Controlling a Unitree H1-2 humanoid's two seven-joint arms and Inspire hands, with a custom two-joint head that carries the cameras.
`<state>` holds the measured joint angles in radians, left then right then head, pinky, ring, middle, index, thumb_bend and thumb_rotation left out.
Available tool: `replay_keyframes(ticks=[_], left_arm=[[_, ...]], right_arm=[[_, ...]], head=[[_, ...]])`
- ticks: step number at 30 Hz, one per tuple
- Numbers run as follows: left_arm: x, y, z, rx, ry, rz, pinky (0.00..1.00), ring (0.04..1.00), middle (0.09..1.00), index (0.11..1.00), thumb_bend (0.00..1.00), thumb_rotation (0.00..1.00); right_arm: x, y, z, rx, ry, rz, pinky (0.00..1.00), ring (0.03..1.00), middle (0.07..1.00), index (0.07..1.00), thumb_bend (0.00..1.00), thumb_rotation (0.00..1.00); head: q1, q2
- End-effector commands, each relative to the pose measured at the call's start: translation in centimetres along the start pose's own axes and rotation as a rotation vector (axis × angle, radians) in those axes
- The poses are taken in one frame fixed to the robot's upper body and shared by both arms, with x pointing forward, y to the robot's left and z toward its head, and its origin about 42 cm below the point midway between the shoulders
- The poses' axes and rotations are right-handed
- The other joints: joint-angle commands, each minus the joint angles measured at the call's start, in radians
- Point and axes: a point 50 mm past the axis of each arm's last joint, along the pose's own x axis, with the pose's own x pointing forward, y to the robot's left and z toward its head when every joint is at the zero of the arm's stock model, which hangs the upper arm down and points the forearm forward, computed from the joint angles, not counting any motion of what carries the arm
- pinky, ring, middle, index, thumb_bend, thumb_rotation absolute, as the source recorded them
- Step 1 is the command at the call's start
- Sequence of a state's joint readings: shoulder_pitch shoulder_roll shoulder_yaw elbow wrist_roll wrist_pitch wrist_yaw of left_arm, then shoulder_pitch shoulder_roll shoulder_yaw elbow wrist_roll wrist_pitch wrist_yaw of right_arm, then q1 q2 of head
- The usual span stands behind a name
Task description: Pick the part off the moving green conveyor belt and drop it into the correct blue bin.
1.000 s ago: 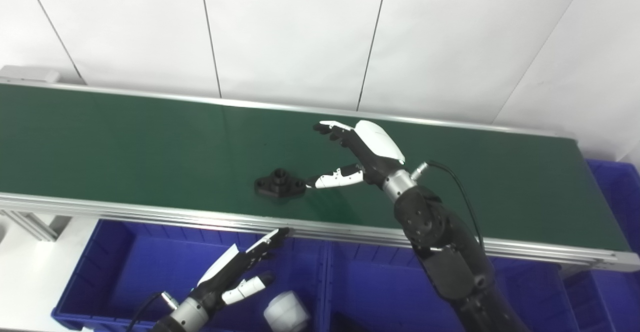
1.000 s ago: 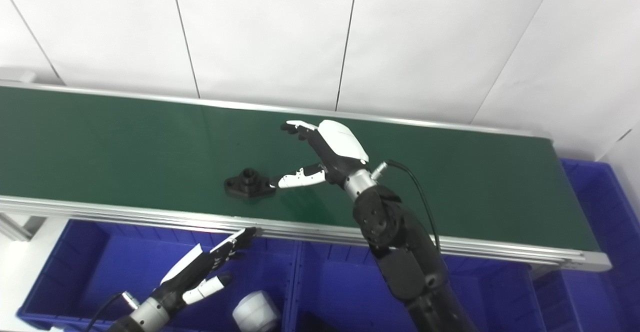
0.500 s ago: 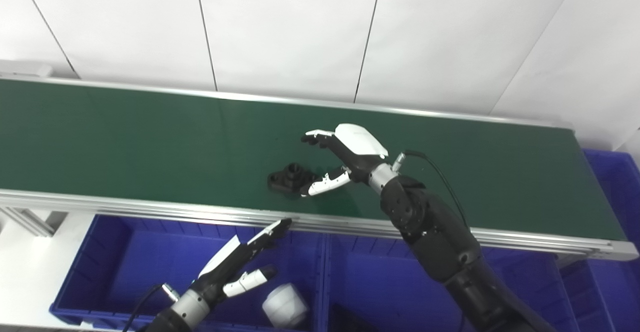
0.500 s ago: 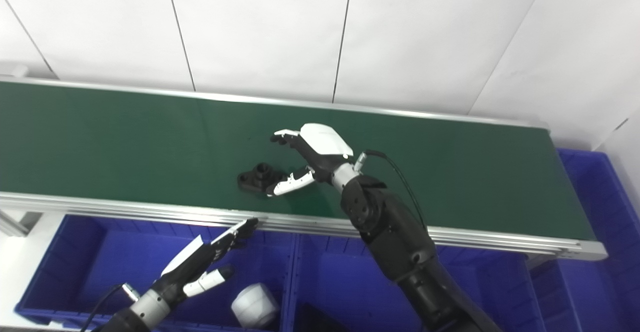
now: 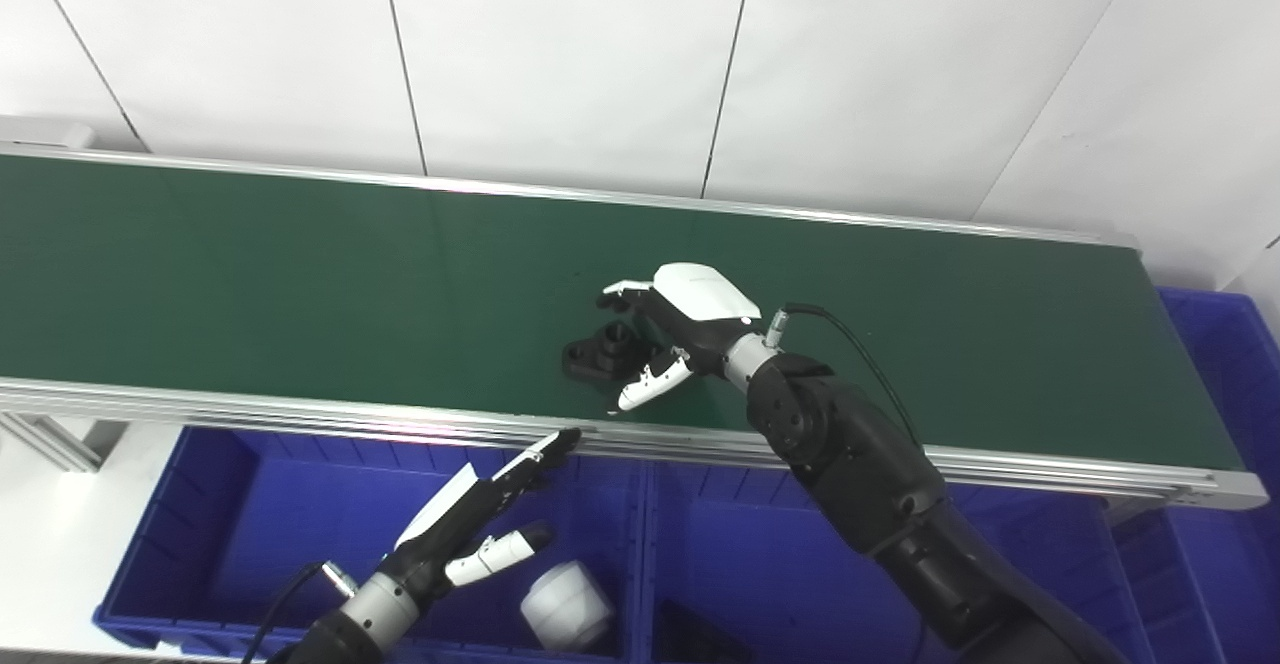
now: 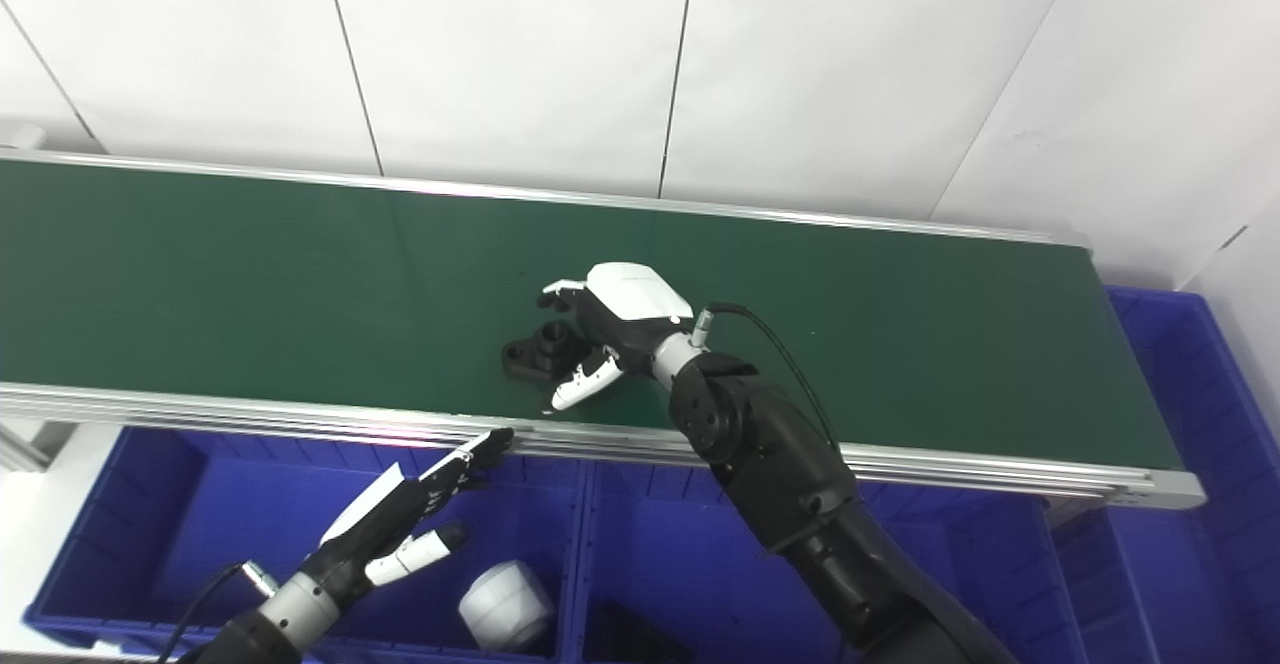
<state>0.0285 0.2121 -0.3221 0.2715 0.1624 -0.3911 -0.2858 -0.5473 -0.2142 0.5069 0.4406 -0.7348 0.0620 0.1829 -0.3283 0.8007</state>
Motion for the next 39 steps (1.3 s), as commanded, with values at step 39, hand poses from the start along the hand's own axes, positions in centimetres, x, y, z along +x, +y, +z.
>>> replay_keyframes(ticks=[39], left_arm=[[0.7, 1.3, 1.1, 0.026, -0.044, 0.013, 0.86, 0.931, 0.97, 0.958, 0.61, 0.95]], right_arm=[[-2.0, -3.3, 2.2, -0.191, -0.203, -0.174, 0.36, 0.435, 0.477, 0.502, 0.52, 0.0]], head=[[-0.011, 0.011]])
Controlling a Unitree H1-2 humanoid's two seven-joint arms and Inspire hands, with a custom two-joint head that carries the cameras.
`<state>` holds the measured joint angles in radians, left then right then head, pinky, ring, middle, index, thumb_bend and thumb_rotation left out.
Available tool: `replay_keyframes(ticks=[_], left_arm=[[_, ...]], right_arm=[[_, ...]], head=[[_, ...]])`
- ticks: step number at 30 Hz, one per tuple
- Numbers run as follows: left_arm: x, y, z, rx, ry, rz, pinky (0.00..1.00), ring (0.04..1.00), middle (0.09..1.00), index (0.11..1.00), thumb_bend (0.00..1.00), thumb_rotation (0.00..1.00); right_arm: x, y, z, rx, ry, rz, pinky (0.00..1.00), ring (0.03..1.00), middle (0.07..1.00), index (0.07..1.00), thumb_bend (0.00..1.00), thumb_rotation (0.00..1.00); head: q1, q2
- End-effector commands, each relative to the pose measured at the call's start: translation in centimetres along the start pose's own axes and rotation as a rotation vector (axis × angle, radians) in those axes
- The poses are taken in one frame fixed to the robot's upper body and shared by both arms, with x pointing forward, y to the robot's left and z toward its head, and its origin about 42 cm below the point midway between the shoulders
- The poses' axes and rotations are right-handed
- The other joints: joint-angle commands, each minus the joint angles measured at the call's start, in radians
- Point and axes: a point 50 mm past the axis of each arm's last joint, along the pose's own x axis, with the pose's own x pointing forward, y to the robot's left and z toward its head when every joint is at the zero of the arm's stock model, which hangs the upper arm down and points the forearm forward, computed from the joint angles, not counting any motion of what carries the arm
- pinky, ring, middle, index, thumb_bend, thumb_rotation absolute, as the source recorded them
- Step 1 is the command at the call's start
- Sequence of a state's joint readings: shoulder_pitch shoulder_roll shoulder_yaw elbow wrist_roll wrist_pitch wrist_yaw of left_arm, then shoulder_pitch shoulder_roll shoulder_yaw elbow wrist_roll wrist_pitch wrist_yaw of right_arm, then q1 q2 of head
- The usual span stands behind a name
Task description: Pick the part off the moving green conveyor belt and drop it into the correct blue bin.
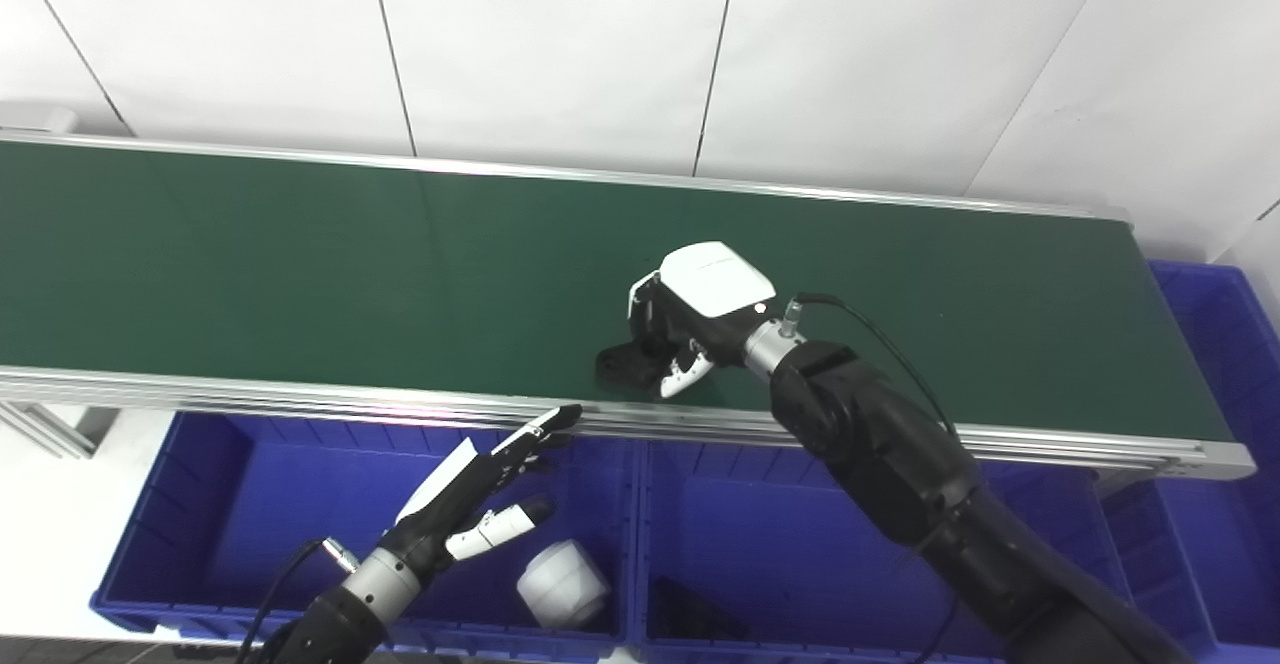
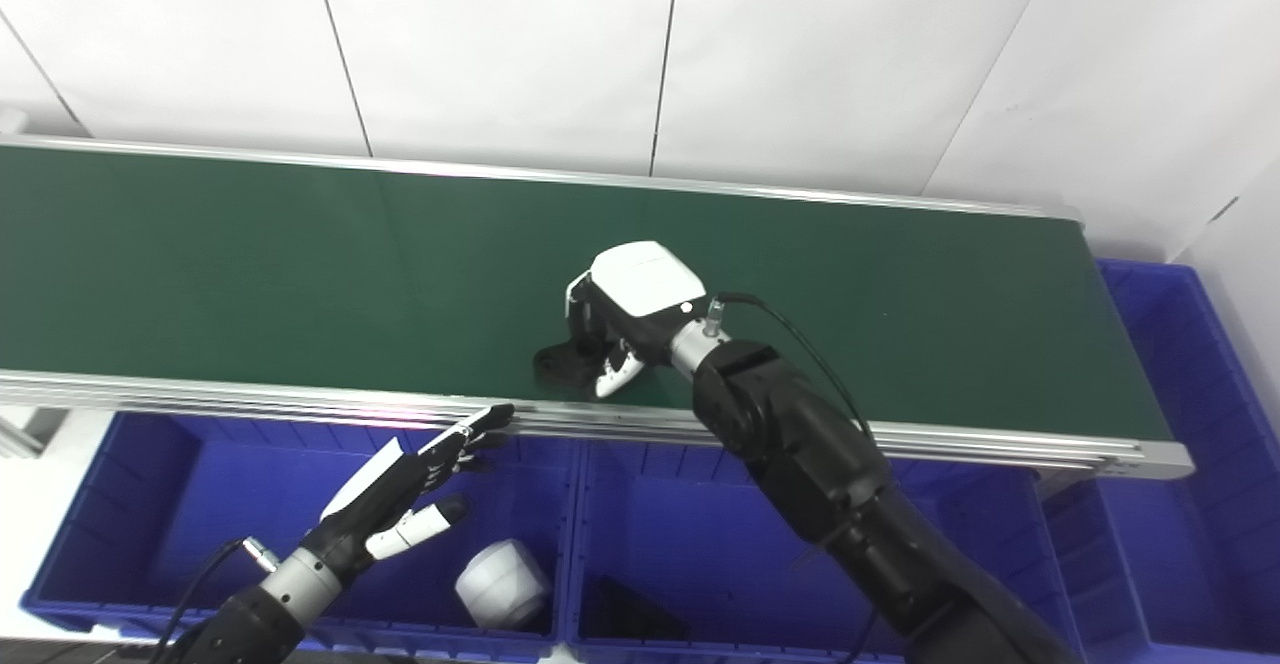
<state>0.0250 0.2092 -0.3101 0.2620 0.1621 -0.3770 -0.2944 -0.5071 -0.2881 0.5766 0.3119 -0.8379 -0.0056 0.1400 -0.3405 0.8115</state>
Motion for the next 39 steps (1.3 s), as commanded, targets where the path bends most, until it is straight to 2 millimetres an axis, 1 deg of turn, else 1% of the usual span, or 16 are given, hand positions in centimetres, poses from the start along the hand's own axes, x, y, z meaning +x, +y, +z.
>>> replay_keyframes(ticks=[1, 6, 11, 13, 17, 19, 21, 23, 25, 26, 27, 28, 31, 32, 35, 39], left_arm=[[0.6, 1.0, 0.9, 0.026, -0.049, 0.007, 0.86, 0.935, 0.97, 0.959, 0.61, 0.95], [0.6, 0.9, 0.9, 0.027, -0.047, 0.014, 0.87, 0.939, 0.968, 0.956, 0.6, 0.95], [0.7, 0.9, 1.0, 0.036, -0.045, 0.013, 0.88, 0.94, 0.966, 0.957, 0.61, 0.96], [0.8, 0.9, 0.9, 0.039, -0.049, 0.014, 0.88, 0.938, 0.963, 0.955, 0.61, 0.96], [0.8, 0.8, 1.0, 0.045, -0.047, 0.016, 0.87, 0.933, 0.958, 0.952, 0.61, 0.96], [0.7, 0.7, 1.2, 0.045, -0.05, 0.016, 0.87, 0.934, 0.959, 0.952, 0.59, 0.97], [0.7, 0.7, 1.2, 0.037, -0.052, 0.014, 0.87, 0.936, 0.961, 0.953, 0.59, 0.97], [0.7, 0.6, 1.2, 0.03, -0.046, 0.01, 0.88, 0.943, 0.969, 0.959, 0.62, 0.97], [0.7, 0.5, 1.3, 0.026, -0.043, 0.01, 0.87, 0.942, 0.972, 0.96, 0.63, 0.97], [0.7, 0.4, 1.4, 0.02, -0.044, 0.009, 0.87, 0.94, 0.973, 0.96, 0.63, 0.96], [0.7, 0.4, 1.5, 0.02, -0.047, 0.009, 0.87, 0.94, 0.974, 0.96, 0.64, 0.96], [0.7, 0.3, 1.6, 0.022, -0.047, 0.008, 0.88, 0.944, 0.974, 0.962, 0.63, 0.96], [0.9, 0.1, 2.0, 0.03, -0.044, 0.007, 0.88, 0.948, 0.973, 0.962, 0.63, 0.97], [0.9, 0.1, 2.1, 0.031, -0.045, 0.007, 0.89, 0.95, 0.973, 0.962, 0.63, 0.97], [1.1, -0.2, 2.5, 0.022, -0.038, 0.01, 0.89, 0.951, 0.97, 0.957, 0.62, 0.97], [1.2, -0.4, 2.8, 0.018, -0.026, 0.014, 0.91, 0.958, 0.968, 0.952, 0.64, 0.96]], right_arm=[[0.5, -3.6, 1.2, -0.003, -0.084, -0.145, 0.35, 0.43, 0.474, 0.504, 0.52, 0.0], [-0.6, -5.7, 2.2, 0.015, -0.096, -0.237, 0.32, 0.396, 0.453, 0.518, 0.52, 0.0], [-2.0, -6.9, 2.6, 0.077, -0.08, -0.29, 0.34, 0.407, 0.446, 0.523, 0.52, 0.0], [-2.6, -7.1, 2.6, 0.101, -0.069, -0.306, 0.3, 0.371, 0.425, 0.524, 0.52, 0.0], [-3.6, -7.1, 2.3, 0.114, -0.061, -0.333, 0.28, 0.361, 0.429, 0.525, 0.52, 0.0], [-4.2, -6.9, 2.0, 0.121, -0.055, -0.337, 0.3, 0.382, 0.434, 0.527, 0.52, 0.0], [-4.9, -6.5, 1.7, 0.137, -0.043, -0.341, 0.31, 0.388, 0.437, 0.525, 0.52, 0.0], [-5.8, -5.9, 1.3, 0.145, -0.035, -0.347, 0.27, 0.315, 0.42, 0.524, 0.52, 0.0], [-6.9, -5.1, 1.0, 0.158, -0.026, -0.348, 0.25, 0.292, 0.461, 0.497, 0.52, 0.0], [-7.5, -4.7, 0.9, 0.165, -0.02, -0.346, 0.24, 0.278, 0.469, 0.491, 0.53, 0.0], [-8.3, -4.2, 0.8, 0.172, -0.013, -0.339, 0.24, 0.274, 0.471, 0.489, 0.53, 0.0], [-9.1, -3.6, 0.6, 0.18, -0.005, -0.333, 0.24, 0.286, 0.432, 0.507, 0.52, 0.0], [-11.0, -1.8, 0.3, 0.206, 0.019, -0.319, 0.21, 0.27, 0.46, 0.494, 0.52, 0.0], [-11.5, -1.3, 0.2, 0.216, 0.029, -0.311, 0.19, 0.251, 0.467, 0.49, 0.52, 0.0], [-12.8, 0.3, 0.0, 0.243, 0.055, -0.294, 0.19, 0.249, 0.472, 0.487, 0.52, 0.0], [-14.1, 2.7, -0.3, 0.282, 0.085, -0.271, 0.21, 0.281, 0.475, 0.487, 0.52, 0.0]], head=[[0.0, -0.001], [0.003, 0.0], [0.006, 0.002], [0.006, 0.002], [0.009, 0.002], [0.009, 0.005], [0.012, 0.008], [0.017, 0.012], [0.022, 0.016], [0.037, 0.026], [0.045, 0.03], [0.055, 0.034], [0.081, 0.043], [0.088, 0.047], [0.109, 0.053], [0.117, 0.057]])
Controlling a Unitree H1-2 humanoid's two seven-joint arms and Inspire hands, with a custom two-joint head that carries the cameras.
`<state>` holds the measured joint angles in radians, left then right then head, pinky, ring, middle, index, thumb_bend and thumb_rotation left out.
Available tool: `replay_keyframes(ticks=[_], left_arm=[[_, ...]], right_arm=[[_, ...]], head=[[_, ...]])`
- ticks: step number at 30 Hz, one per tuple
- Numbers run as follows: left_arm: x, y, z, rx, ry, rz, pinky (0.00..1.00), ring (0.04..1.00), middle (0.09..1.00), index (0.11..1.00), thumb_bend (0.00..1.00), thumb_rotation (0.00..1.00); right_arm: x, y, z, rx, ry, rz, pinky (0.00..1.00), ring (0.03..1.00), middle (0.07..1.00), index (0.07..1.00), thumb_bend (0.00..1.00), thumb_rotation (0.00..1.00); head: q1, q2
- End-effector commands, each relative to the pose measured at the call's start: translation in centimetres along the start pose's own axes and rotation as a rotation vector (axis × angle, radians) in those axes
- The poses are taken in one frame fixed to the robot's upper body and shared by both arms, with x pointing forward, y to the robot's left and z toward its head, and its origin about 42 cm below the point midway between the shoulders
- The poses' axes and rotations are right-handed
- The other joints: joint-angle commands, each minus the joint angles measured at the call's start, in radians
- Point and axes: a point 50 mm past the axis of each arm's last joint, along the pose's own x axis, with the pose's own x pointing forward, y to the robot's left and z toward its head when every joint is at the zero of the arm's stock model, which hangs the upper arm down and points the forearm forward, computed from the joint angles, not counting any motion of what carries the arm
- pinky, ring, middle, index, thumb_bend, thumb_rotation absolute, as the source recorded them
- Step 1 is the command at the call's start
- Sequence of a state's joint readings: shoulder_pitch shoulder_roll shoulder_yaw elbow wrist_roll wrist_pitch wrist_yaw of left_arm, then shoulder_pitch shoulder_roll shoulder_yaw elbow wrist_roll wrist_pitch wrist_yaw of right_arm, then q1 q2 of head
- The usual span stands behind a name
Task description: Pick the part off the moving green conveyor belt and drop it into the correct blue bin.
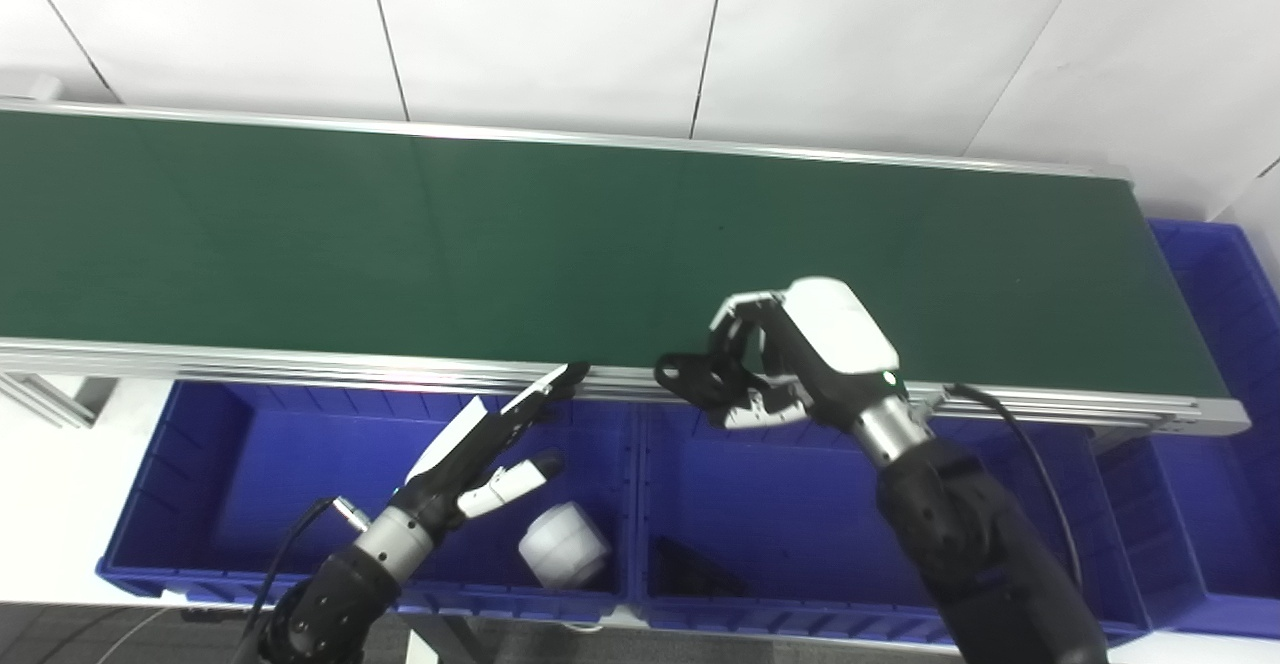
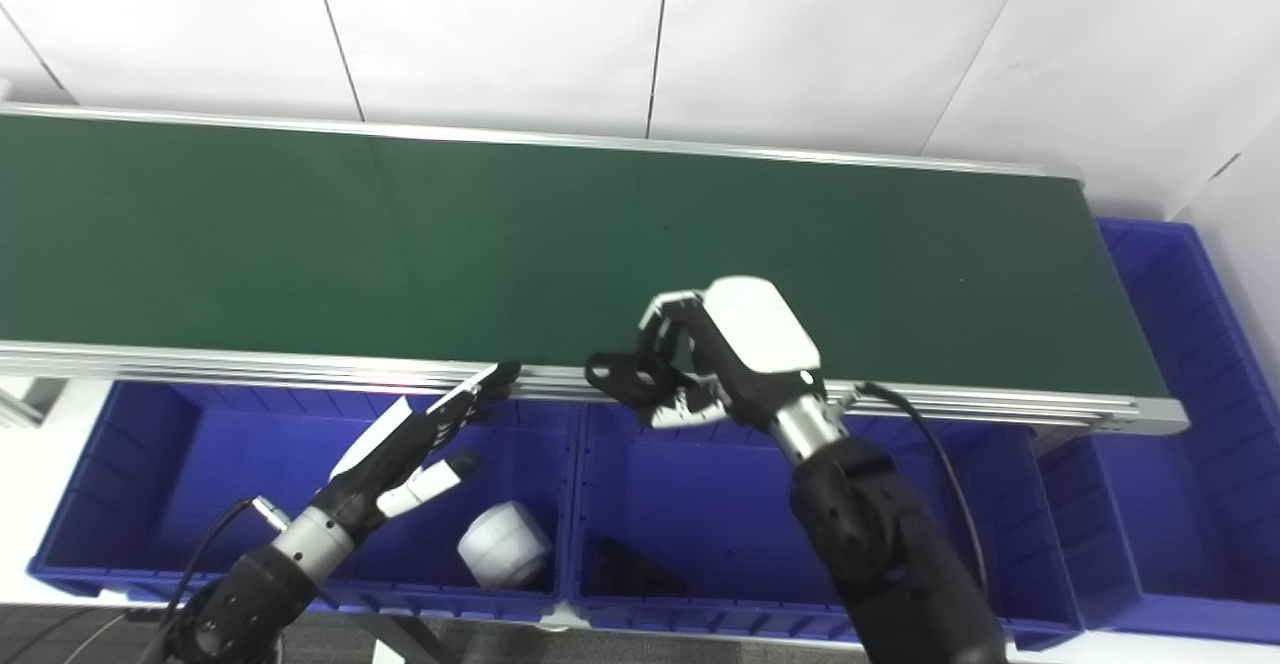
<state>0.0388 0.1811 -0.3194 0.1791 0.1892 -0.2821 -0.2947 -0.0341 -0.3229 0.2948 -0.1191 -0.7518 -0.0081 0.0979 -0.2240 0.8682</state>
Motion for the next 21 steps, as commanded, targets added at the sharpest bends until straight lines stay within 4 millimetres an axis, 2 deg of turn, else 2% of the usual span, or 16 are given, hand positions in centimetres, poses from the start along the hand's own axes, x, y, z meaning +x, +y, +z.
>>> replay_keyframes(ticks=[1, 5, 8, 15, 17, 20, 21], left_arm=[[0.4, 0.5, 1.2, 0.025, -0.038, 0.015, 0.91, 0.957, 0.966, 0.95, 0.64, 0.96], [0.5, 0.5, 1.2, 0.028, -0.038, 0.017, 0.92, 0.959, 0.966, 0.95, 0.64, 0.97], [0.6, 0.5, 1.2, 0.022, -0.04, 0.016, 0.91, 0.955, 0.963, 0.948, 0.63, 0.96], [0.5, 0.5, 1.0, 0.021, -0.036, 0.014, 0.91, 0.953, 0.964, 0.947, 0.63, 0.96], [0.3, 0.5, 1.0, 0.021, -0.035, 0.015, 0.91, 0.954, 0.966, 0.947, 0.63, 0.96], [0.1, 0.5, 1.0, 0.024, -0.031, 0.014, 0.9, 0.956, 0.967, 0.949, 0.64, 0.97], [0.1, 0.5, 1.0, 0.026, -0.031, 0.014, 0.9, 0.952, 0.966, 0.95, 0.65, 0.97]], right_arm=[[-0.2, -0.5, 0.2, 0.004, -0.064, -0.058, 0.22, 0.283, 0.474, 0.487, 0.52, 0.0], [-1.0, 1.2, -0.7, 0.012, -0.021, -0.019, 0.22, 0.268, 0.472, 0.487, 0.53, 0.0], [-1.3, 2.9, -1.3, 0.016, 0.012, 0.02, 0.29, 0.339, 0.418, 0.521, 0.52, 0.0], [-0.3, 6.4, -2.4, 0.041, 0.136, 0.137, 0.28, 0.367, 0.415, 0.528, 0.52, 0.0], [0.1, 7.0, -2.5, 0.048, 0.172, 0.169, 0.25, 0.334, 0.464, 0.498, 0.52, 0.0], [0.4, 7.9, -2.3, 0.045, 0.185, 0.188, 0.22, 0.291, 0.472, 0.491, 0.52, 0.0], [0.4, 8.1, -2.2, 0.047, 0.186, 0.192, 0.27, 0.351, 0.454, 0.519, 0.52, 0.0]], head=[[0.003, 0.001], [0.001, 0.004], [0.003, 0.003], [0.002, -0.006], [0.002, -0.007], [0.002, -0.009], [0.002, -0.009]])
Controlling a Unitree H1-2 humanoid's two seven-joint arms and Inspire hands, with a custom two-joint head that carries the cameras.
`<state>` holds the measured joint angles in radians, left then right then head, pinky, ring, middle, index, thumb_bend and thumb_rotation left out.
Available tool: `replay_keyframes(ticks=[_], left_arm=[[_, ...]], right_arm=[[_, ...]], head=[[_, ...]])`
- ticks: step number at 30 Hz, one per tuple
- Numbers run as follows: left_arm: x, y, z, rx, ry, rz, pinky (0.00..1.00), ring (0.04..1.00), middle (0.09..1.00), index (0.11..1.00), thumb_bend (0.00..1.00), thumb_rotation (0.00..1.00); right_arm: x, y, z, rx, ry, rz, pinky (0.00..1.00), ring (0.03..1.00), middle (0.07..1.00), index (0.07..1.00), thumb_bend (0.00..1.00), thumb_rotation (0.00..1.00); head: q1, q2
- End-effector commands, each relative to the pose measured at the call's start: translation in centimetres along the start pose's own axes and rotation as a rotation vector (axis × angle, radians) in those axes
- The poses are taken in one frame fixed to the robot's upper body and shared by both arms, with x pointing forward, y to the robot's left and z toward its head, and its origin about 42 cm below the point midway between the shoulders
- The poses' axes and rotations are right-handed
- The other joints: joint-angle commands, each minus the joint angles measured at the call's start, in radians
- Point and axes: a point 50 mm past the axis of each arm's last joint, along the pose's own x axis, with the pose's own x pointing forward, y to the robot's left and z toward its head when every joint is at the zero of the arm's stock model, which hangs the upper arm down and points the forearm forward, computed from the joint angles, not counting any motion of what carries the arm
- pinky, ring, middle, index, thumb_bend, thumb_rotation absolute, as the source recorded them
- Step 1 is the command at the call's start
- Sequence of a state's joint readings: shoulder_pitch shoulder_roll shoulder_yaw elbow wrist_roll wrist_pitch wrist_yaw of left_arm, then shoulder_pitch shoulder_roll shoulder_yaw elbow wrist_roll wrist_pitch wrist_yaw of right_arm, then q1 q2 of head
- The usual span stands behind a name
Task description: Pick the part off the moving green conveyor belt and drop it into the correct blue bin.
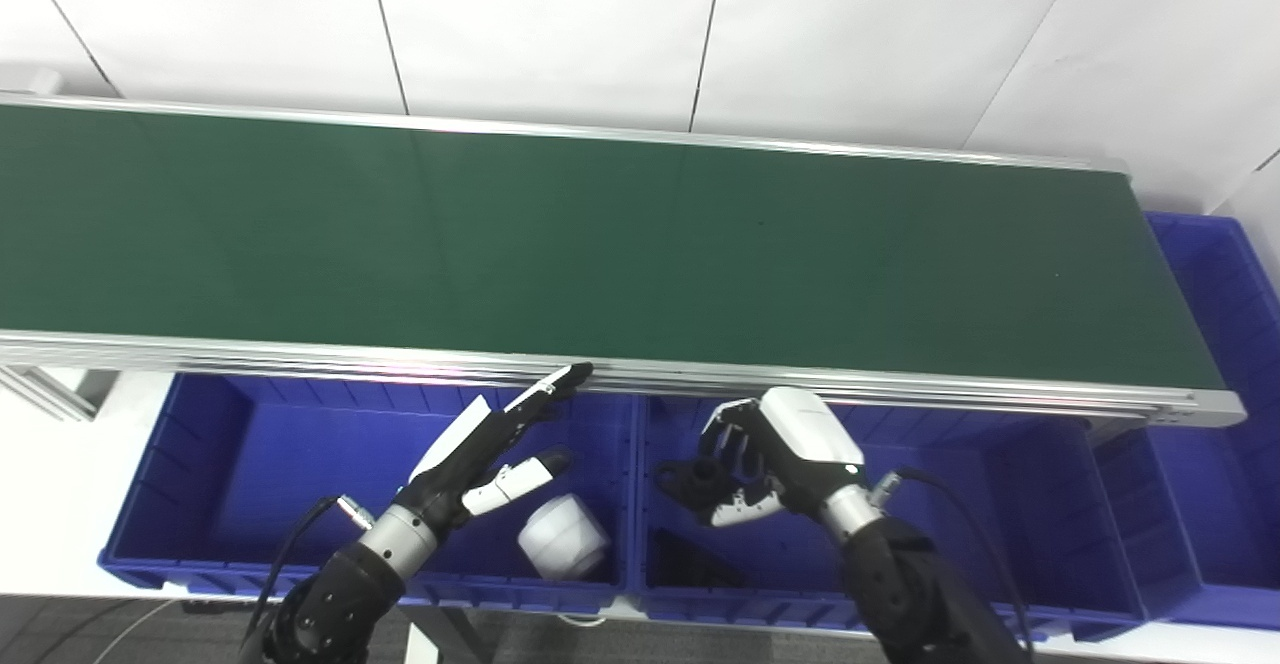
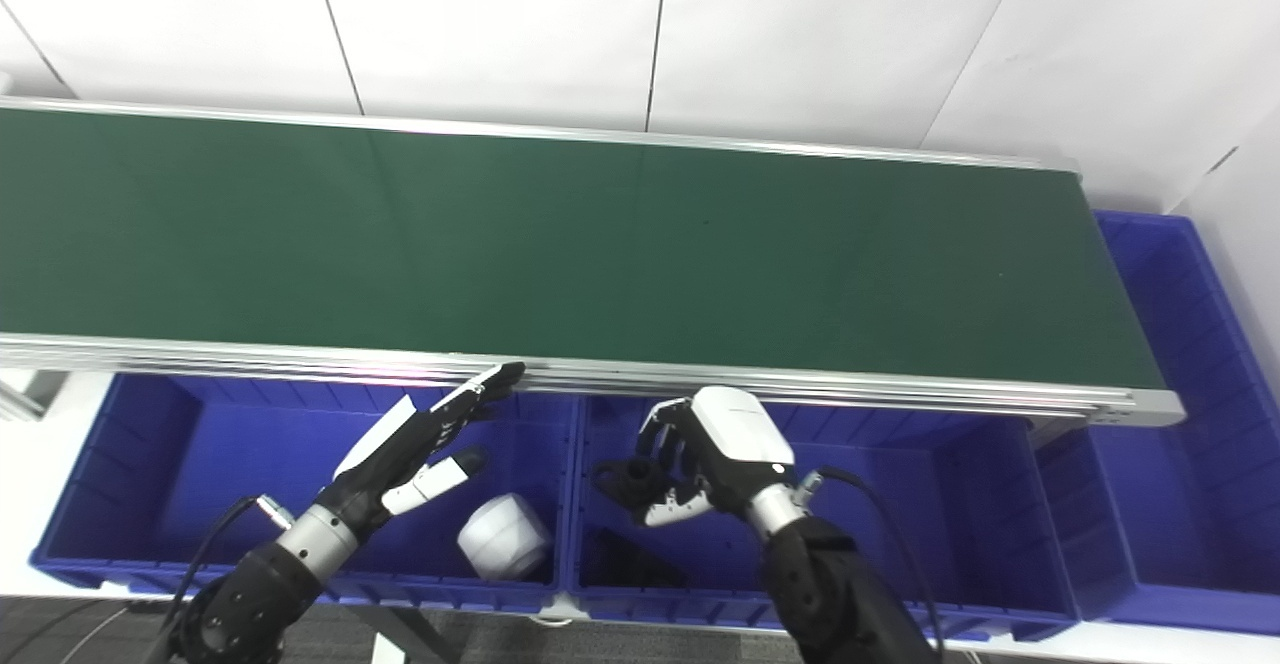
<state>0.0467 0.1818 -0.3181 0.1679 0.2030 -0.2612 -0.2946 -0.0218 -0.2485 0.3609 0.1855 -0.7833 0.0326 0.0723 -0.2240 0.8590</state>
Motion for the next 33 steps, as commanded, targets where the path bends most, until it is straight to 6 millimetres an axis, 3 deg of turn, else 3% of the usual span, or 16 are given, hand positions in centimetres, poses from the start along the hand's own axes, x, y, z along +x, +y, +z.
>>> replay_keyframes(ticks=[1, 3, 4, 5, 6, 8, 14, 21, 24, 33], left_arm=[[0.2, 0.6, 1.0, 0.02, -0.055, 0.014, 0.89, 0.95, 0.966, 0.951, 0.65, 0.97], [0.2, 0.6, 1.1, 0.018, -0.057, 0.014, 0.89, 0.952, 0.967, 0.952, 0.63, 0.97], [0.1, 0.6, 1.1, 0.017, -0.057, 0.014, 0.9, 0.951, 0.965, 0.951, 0.63, 0.97], [0.1, 0.6, 1.0, 0.015, -0.057, 0.015, 0.9, 0.951, 0.964, 0.951, 0.63, 0.97], [0.0, 0.6, 1.0, 0.013, -0.057, 0.015, 0.9, 0.952, 0.964, 0.952, 0.62, 0.97], [-0.1, 0.6, 1.0, 0.014, -0.052, 0.013, 0.91, 0.956, 0.966, 0.954, 0.62, 0.97], [-0.3, 0.8, 1.0, 0.013, -0.041, 0.011, 0.91, 0.96, 0.971, 0.956, 0.63, 0.96], [-0.5, 1.0, 0.6, 0.004, -0.041, 0.013, 0.89, 0.952, 0.969, 0.957, 0.64, 0.95], [-0.6, 1.1, 0.4, 0.01, -0.042, 0.016, 0.88, 0.946, 0.967, 0.955, 0.63, 0.95], [-0.8, 0.9, -0.2, 0.01, -0.054, 0.021, 0.9, 0.949, 0.967, 0.959, 0.62, 0.96]], right_arm=[[0.6, -0.5, 0.8, 0.0, -0.013, -0.031, 0.3, 0.389, 0.443, 0.537, 0.51, 0.0], [0.6, -0.1, 1.0, 0.005, -0.018, -0.03, 0.42, 0.513, 0.468, 0.531, 0.51, 0.0], [0.5, 0.0, 1.1, 0.005, -0.022, -0.032, 0.5, 0.601, 0.62, 0.512, 0.51, 0.09], [0.2, 0.1, 1.3, 0.017, -0.03, -0.043, 0.53, 0.631, 0.671, 0.505, 0.5, 0.11], [0.0, 0.2, 1.5, 0.025, -0.036, -0.051, 0.6, 0.727, 0.778, 0.709, 0.52, 0.14], [-0.7, 0.3, 1.9, 0.044, -0.05, -0.086, 0.67, 0.787, 0.831, 0.8, 0.55, 0.21], [-2.9, 0.3, 3.7, 0.157, -0.052, -0.199, 0.82, 0.917, 0.925, 0.901, 0.63, 0.37], [-5.6, 0.9, 6.0, 0.336, -0.073, -0.316, 0.77, 0.885, 0.941, 0.945, 0.64, 0.54], [-6.4, 1.4, 6.8, 0.389, -0.081, -0.351, 0.76, 0.874, 0.931, 0.943, 0.63, 0.55], [-6.2, 3.7, 5.7, 0.56, -0.126, -0.372, 0.76, 0.839, 0.893, 0.904, 0.63, 0.61]], head=[[0.001, 0.001], [-0.001, 0.0], [-0.001, 0.0], [-0.002, 0.0], [-0.002, 0.0], [-0.004, 0.001], [-0.009, -0.001], [-0.018, -0.017], [-0.019, -0.025], [-0.007, -0.052]])
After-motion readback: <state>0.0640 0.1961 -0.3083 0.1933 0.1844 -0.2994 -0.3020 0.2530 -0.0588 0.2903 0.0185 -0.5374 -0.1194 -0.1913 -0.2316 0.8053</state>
